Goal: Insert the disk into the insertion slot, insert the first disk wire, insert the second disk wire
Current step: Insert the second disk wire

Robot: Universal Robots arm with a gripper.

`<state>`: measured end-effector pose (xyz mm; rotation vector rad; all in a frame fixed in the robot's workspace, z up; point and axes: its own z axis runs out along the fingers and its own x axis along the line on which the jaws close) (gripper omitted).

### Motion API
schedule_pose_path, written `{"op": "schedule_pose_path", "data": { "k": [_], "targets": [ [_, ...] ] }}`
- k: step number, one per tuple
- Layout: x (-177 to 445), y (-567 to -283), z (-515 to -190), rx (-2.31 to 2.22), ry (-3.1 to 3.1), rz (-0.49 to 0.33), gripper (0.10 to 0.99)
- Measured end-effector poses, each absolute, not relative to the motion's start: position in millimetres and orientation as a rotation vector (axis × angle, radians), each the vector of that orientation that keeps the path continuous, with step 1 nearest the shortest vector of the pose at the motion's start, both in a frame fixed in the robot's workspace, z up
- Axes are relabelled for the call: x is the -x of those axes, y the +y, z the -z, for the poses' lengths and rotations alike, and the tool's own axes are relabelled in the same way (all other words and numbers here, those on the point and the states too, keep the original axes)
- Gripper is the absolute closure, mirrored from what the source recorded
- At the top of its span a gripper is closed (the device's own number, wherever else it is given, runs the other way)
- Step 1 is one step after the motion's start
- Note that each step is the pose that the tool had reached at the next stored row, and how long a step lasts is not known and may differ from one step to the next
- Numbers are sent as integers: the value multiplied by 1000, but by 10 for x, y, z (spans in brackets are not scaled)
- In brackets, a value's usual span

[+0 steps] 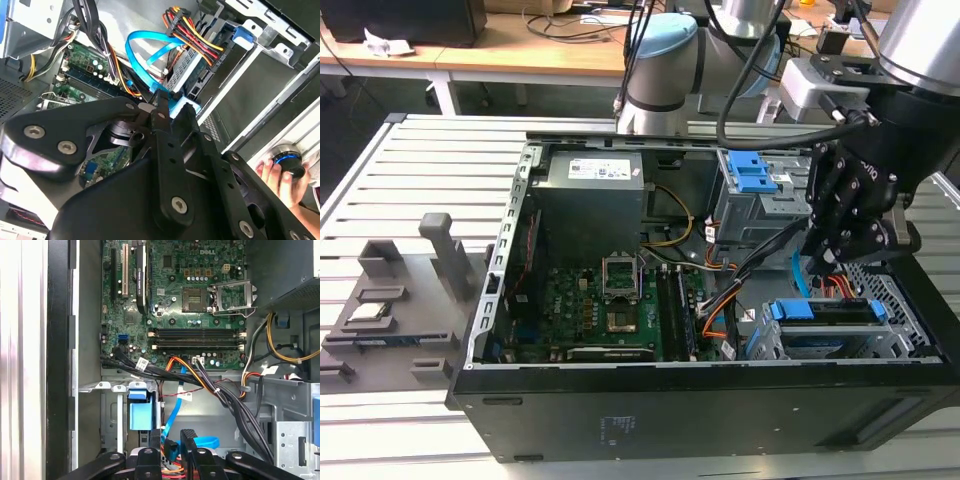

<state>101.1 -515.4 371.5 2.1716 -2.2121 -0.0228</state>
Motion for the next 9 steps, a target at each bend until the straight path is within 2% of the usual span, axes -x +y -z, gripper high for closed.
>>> {"op": "schedule_pose_path", "data": {
  "k": [3,5,9],
  "targets": [
    [-1010,-5155,-3714,-2172,-2212,23,796],
    [-1010,-5155,-3714,-2172,-2212,23,925],
    [-1010,-5157,-3714,-2172,-2212,23,925]
  ]
}}
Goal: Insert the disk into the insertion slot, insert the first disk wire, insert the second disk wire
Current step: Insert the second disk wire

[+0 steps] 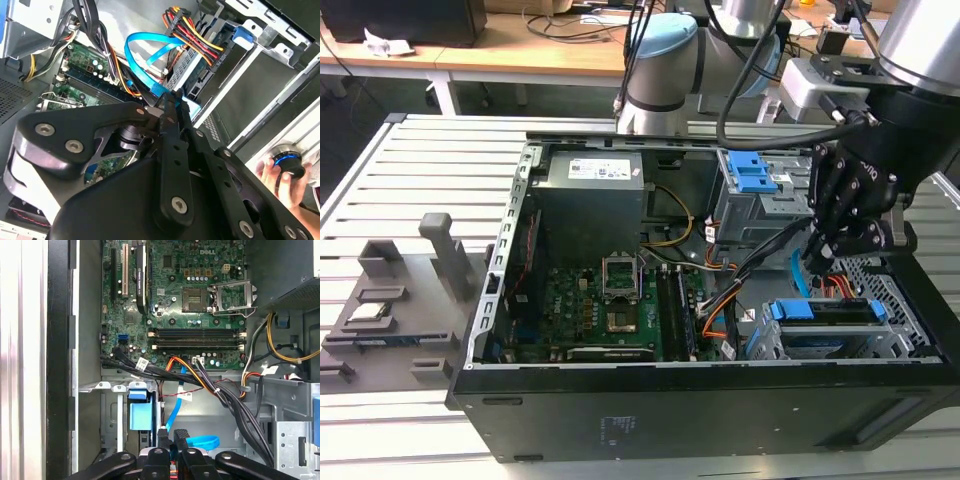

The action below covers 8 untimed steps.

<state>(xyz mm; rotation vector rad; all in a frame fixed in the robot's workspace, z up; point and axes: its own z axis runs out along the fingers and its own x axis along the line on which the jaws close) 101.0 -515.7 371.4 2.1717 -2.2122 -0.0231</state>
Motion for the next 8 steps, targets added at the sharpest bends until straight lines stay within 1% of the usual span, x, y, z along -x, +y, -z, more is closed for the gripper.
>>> {"op": "schedule_pose_path", "data": {
  "k": [5,8],
  "targets": [
    [-1022,-5346,-3644,-2172,-2212,23,925],
    [-1087,-5358,-3560,-2171,-2212,23,925]
  ]
}}
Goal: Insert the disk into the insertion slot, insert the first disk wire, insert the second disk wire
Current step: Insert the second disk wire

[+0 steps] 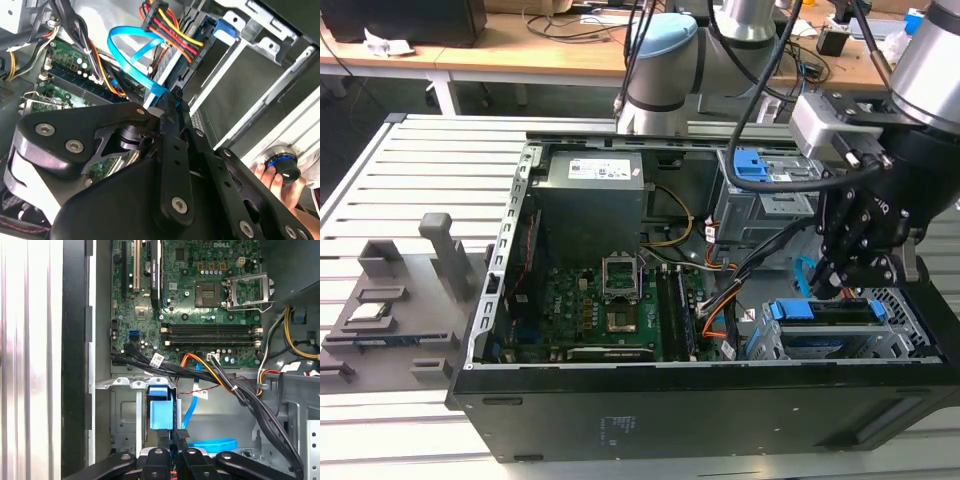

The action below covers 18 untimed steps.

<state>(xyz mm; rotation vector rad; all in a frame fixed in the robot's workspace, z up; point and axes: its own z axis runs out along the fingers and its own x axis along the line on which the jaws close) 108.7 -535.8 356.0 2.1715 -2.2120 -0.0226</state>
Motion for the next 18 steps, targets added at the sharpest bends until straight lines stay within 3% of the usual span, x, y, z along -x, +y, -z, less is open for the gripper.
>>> {"op": "schedule_pose_path", "data": {
  "k": [18],
  "targets": [
    [-1221,-5365,-3396,-2171,-2211,21,925]
  ]
}}
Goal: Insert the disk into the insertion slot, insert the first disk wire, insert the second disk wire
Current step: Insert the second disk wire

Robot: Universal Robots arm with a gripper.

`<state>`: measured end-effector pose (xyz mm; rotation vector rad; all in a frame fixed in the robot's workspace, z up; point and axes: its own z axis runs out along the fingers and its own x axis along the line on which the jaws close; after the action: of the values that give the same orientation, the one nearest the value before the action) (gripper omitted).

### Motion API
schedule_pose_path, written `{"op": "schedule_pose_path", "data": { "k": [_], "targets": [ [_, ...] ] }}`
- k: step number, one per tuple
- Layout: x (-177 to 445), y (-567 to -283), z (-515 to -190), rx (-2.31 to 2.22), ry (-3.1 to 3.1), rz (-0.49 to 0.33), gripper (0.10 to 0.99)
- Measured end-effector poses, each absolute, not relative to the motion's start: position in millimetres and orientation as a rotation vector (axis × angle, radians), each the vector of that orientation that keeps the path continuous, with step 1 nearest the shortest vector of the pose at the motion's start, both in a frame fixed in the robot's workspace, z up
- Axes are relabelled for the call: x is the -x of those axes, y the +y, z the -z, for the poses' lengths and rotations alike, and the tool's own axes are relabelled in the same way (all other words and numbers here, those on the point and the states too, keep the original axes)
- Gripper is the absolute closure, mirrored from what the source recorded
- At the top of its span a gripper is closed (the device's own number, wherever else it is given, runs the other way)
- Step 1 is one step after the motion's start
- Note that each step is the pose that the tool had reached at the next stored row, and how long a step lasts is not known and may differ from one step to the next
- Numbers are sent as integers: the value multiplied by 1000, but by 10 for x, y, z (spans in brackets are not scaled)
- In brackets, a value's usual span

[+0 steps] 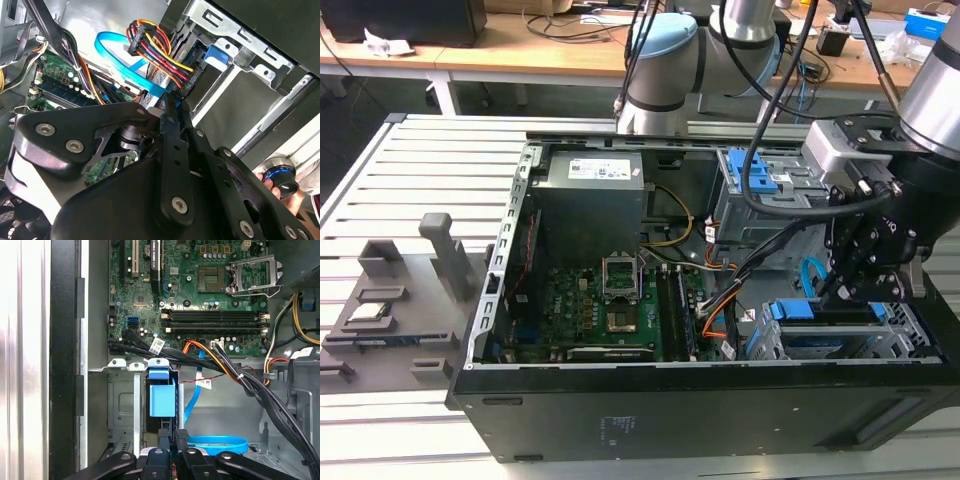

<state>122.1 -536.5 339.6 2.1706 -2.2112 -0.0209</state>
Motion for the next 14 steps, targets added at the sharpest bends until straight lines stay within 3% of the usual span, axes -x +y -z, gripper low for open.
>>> {"op": "schedule_pose_path", "data": {
  "k": [2,3,8,9,11,14],
  "targets": [
    [-1222,-5364,-3393,-2171,-2211,20,914],
    [-1222,-5364,-3393,-2170,-2211,20,851],
    [-1222,-5351,-3568,-2170,-2211,20,851],
    [-1222,-5349,-3605,-2170,-2211,19,867],
    [-1222,-5345,-3688,-2170,-2211,20,980],
    [-1222,-5342,-3831,-2170,-2211,20,980]
  ]
}}
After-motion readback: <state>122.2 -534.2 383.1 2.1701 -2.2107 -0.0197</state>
